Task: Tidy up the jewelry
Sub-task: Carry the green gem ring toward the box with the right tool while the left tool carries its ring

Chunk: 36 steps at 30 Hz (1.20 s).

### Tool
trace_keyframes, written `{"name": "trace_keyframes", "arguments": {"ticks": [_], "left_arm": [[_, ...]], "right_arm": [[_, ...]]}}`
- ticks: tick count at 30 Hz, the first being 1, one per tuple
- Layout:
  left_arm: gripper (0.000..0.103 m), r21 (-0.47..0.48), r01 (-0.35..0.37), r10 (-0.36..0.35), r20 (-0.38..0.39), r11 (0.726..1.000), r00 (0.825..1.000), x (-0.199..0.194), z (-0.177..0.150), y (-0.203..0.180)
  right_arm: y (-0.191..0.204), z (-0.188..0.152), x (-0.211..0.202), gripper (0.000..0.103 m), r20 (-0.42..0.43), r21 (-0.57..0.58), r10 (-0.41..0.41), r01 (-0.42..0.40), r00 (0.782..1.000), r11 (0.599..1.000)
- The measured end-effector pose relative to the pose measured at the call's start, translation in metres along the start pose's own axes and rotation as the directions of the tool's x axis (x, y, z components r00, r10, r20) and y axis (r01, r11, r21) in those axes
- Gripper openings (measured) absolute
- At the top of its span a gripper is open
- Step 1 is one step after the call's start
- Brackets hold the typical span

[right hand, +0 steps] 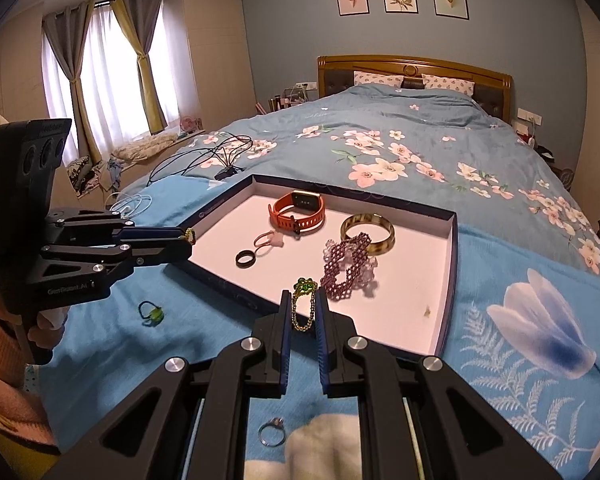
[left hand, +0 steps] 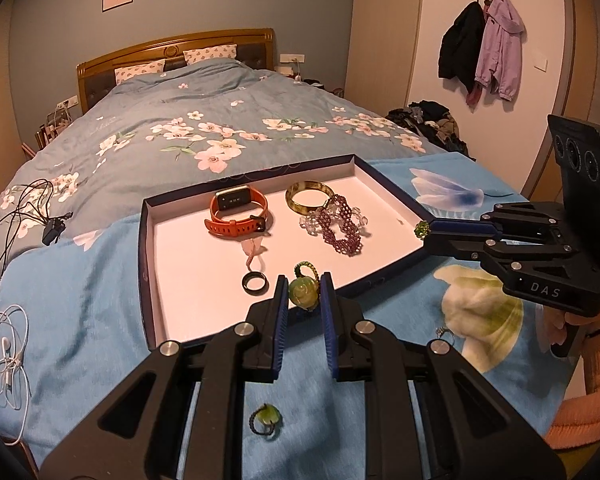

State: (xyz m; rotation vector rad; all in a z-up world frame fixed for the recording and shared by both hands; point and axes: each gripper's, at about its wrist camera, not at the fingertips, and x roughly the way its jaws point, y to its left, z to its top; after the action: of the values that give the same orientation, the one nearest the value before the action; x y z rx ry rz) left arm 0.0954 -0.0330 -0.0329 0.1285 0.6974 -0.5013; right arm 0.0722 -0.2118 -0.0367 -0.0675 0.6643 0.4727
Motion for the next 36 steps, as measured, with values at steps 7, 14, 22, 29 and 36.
{"name": "trace_keyframes", "arguments": {"ticks": [7, 14, 22, 29, 36], "left_arm": [[0.016, 0.0, -0.002, 0.002, 0.0, 1.0, 1.0, 0.005, 0.004, 0.002], [0.016, -0.001, -0.01, 0.01, -0.003, 1.0, 1.0, 0.012, 0.009, 0.004], [0.016, -0.004, -0.025, 0.025, -0.016, 1.0, 1.0, 0.028, 0.014, 0.009], [0.016, -0.004, -0.039, 0.039, -0.032, 0.999, 0.999, 0.042, 0.015, 0.012], [0.016, -0.005, -0.046, 0.046, -0.041, 0.999, 0.998, 0.05, 0.016, 0.013]], "right_arm": [[-0.001, 0.006, 0.01, 0.01, -0.007, -0.01, -0.007, 0.007, 1.0, 1.0], [-0.002, 0.009, 0.012, 0.01, -0.007, -0.013, -0.01, 0.01, 1.0, 1.0], [-0.005, 0.014, 0.021, 0.01, -0.017, -0.019, -0.016, 0.016, 1.0, 1.0], [-0.008, 0.016, 0.034, 0.01, -0.04, -0.021, -0.019, 0.018, 0.999, 1.0], [-0.013, 0.017, 0.044, 0.01, -0.059, -0.014, -0.026, 0.025, 0.998, 1.0]]}}
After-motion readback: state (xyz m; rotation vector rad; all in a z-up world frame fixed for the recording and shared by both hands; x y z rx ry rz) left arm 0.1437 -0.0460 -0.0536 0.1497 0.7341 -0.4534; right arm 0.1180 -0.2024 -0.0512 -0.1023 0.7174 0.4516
